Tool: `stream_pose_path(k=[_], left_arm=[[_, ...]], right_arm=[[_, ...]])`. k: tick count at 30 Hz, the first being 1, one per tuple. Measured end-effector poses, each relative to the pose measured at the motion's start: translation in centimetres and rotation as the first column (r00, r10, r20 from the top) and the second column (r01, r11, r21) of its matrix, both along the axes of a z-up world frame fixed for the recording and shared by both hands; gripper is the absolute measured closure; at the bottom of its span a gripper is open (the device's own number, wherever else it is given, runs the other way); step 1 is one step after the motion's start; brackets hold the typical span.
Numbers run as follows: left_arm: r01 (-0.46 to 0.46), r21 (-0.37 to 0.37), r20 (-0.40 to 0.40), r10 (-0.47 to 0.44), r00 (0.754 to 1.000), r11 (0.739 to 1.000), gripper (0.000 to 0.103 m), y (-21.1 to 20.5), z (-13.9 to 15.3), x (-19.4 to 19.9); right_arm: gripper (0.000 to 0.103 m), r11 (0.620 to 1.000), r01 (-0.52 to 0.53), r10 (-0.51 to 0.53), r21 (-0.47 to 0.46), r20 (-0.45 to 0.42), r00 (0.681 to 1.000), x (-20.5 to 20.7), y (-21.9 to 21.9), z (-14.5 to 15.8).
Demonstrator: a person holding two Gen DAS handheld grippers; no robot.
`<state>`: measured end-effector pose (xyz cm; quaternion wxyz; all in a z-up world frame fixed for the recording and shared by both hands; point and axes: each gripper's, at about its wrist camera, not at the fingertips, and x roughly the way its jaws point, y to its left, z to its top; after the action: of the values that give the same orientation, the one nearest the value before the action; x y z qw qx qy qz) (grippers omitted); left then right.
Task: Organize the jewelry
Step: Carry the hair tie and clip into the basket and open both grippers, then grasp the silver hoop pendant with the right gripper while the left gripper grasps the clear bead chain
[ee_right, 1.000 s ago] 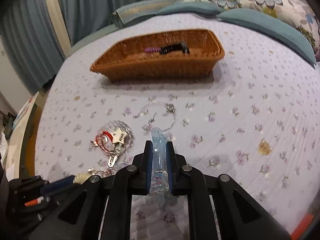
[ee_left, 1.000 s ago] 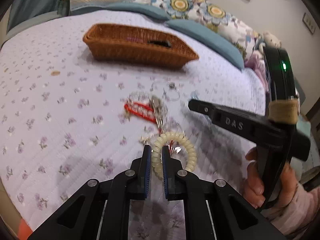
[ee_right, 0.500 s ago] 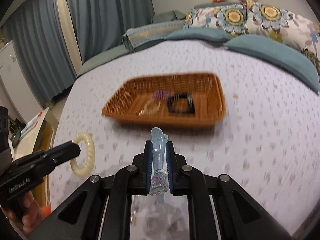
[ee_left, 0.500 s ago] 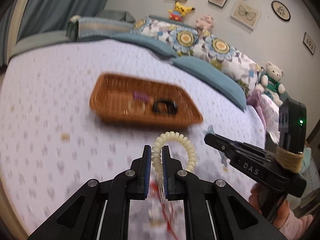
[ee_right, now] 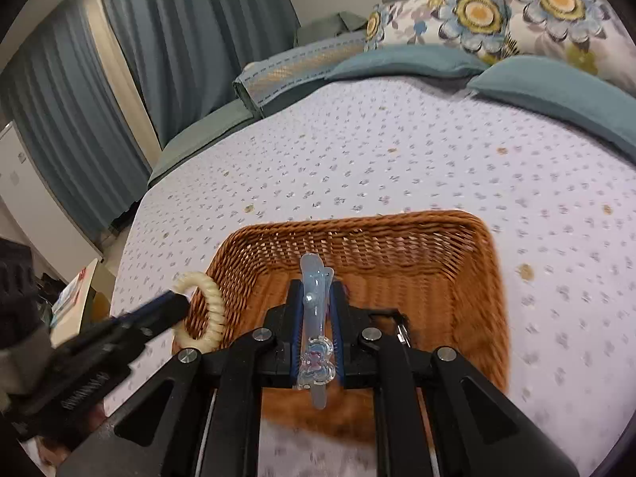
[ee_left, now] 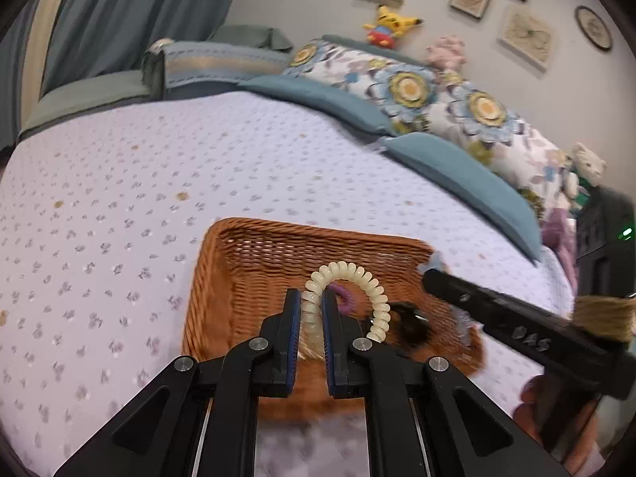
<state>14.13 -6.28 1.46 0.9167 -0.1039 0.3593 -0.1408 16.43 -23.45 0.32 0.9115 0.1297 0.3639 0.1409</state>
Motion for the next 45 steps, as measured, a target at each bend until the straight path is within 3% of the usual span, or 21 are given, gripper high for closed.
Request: stream_pose_path(k=[7,20,23,24,25,27,35,45], left_arm=[[-0.012,0.015,-0.080,0.013,0.997,1.000,0.093,0.3,-4.5,3.4],[-0.029,0.033,-0.105,0.033,0.994,0.999,0.092,0.6,-5.9,4.3],[-0.019,0.008,-0.112,0.020,0.993,1.000,0.085,0.7,-5.9,4.1],[-0.018,0.005,-0.109,0.018,0.994,1.000,0.077,0.7,-5.7,4.0],[-0.021,0.008,-0.102,0.021,0.995,1.000,0.066,0.7,-5.6,3.9],[-0.027,0.015,-0.080,0.028,0.996,1.000,0.061,0.8,-5.2,3.4],[0.002,-0.001,-0.021,-0.002,1.000,1.000,0.061,1.3,-2.3,-0.2],[0.048,-0.031,0.040,-0.047,0.998,0.998,0.061,1.7,1.1,-9.5]], right_arm=[[0.089,1.000,0.013,-0.012,0.014,-0.102,0.995,4.5,1.4,-3.3],[0.088,0.999,0.013,-0.018,-0.029,-0.175,0.984,6.7,2.6,-5.7],[0.081,1.000,0.027,-0.028,-0.005,-0.180,0.983,6.7,2.1,-5.6],[0.078,1.000,0.031,-0.031,-0.001,-0.175,0.984,6.6,1.8,-5.5],[0.076,0.999,0.032,-0.031,0.000,-0.173,0.984,6.3,1.7,-5.3],[0.076,1.000,0.023,-0.021,0.009,-0.166,0.986,5.8,1.4,-5.0],[0.076,0.999,-0.019,0.023,0.042,-0.090,0.996,-0.1,-0.6,-2.1],[0.076,0.997,-0.066,0.066,-0.044,0.007,0.998,-10.2,-2.4,0.2]])
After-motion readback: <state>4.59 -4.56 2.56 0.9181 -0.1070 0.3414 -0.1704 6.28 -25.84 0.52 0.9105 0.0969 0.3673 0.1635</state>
